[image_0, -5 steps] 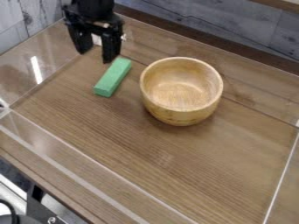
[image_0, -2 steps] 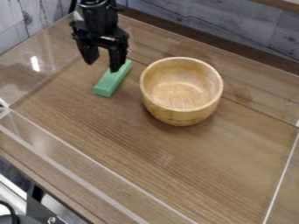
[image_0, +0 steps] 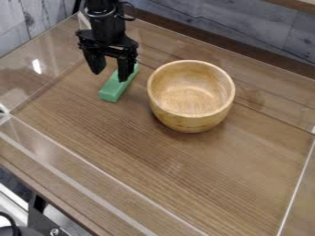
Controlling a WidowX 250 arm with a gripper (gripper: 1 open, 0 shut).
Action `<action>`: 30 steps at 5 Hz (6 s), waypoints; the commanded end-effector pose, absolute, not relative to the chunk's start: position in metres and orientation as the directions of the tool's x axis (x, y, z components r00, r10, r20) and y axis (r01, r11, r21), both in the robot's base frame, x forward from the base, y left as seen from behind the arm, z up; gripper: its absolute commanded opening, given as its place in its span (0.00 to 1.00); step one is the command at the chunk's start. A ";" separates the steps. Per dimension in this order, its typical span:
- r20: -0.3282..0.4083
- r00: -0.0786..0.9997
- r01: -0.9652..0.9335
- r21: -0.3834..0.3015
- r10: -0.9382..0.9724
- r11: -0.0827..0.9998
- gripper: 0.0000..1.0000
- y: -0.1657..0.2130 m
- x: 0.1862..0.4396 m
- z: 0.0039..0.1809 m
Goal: Put green stick into wooden bowl
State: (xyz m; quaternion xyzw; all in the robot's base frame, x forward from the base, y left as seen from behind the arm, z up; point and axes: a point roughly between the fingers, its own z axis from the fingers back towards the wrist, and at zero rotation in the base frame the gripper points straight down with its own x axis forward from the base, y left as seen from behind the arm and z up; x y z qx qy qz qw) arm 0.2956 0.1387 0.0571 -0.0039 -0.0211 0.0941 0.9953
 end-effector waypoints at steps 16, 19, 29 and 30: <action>0.025 0.957 -0.289 0.053 0.288 0.956 0.00 0.144 0.312 0.048; 0.004 0.950 -0.312 0.035 0.312 0.950 0.00 0.139 0.315 0.063; 0.053 0.960 -0.270 -0.082 0.275 0.959 0.00 0.022 0.337 0.115; 0.052 0.964 -0.256 -0.087 0.261 0.963 0.00 0.011 0.336 0.109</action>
